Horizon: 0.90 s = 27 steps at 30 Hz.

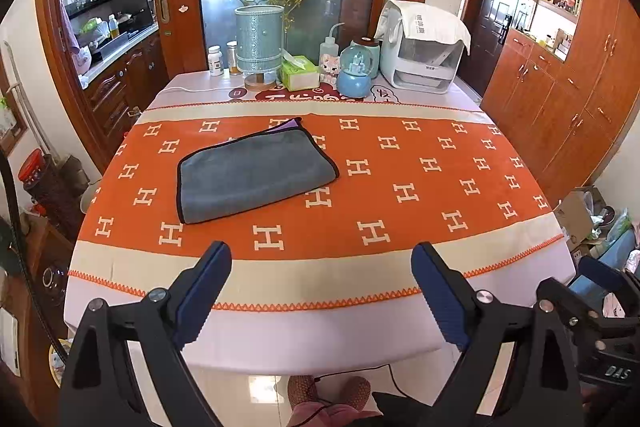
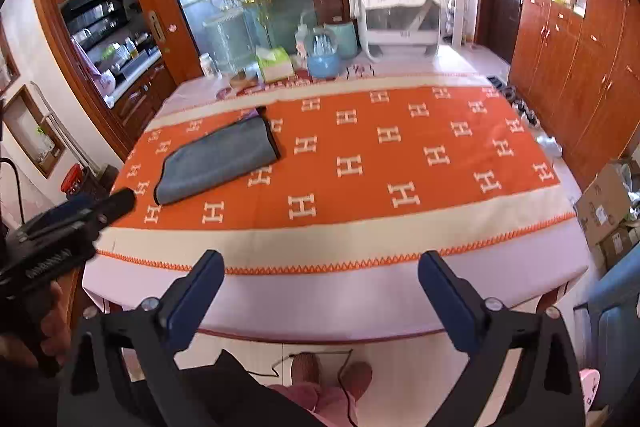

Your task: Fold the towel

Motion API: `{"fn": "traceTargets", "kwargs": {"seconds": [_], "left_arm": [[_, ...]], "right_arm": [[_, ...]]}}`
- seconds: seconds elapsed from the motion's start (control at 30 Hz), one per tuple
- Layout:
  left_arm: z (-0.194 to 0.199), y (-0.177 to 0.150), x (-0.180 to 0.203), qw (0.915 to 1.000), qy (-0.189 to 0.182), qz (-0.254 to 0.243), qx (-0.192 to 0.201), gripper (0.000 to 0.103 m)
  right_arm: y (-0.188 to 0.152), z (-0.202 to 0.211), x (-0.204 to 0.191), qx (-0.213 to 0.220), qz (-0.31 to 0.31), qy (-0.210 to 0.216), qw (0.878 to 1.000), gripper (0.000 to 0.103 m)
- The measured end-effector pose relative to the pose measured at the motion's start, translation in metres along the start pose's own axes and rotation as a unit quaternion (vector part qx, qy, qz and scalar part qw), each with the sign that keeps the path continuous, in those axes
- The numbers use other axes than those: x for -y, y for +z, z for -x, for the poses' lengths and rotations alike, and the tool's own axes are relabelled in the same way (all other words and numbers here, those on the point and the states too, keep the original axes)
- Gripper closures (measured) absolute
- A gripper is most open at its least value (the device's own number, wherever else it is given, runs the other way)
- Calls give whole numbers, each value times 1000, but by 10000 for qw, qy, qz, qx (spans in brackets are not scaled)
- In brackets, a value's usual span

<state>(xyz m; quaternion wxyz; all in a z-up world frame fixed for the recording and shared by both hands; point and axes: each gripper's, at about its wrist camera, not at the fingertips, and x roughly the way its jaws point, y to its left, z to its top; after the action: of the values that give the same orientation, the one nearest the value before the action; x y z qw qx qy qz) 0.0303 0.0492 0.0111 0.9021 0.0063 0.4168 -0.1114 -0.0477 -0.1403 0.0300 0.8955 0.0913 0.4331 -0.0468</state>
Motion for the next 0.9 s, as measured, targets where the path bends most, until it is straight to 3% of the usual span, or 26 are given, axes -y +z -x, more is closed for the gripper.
{"fn": "traceTargets", "kwargs": {"seconds": [0.33, 0.47, 0.9], "left_arm": [[3, -12, 4, 9993, 275, 202, 156, 12], [5, -13, 7, 9993, 251, 150, 247, 1], [10, -17, 11, 9979, 522, 81, 370, 1]], "right_arm": [[-10, -2, 7, -103, -299, 86, 9995, 0], [-9, -5, 8, -173, -300, 77, 9994, 0], [-7, -10, -1, -133, -78, 248, 9996, 0]]}}
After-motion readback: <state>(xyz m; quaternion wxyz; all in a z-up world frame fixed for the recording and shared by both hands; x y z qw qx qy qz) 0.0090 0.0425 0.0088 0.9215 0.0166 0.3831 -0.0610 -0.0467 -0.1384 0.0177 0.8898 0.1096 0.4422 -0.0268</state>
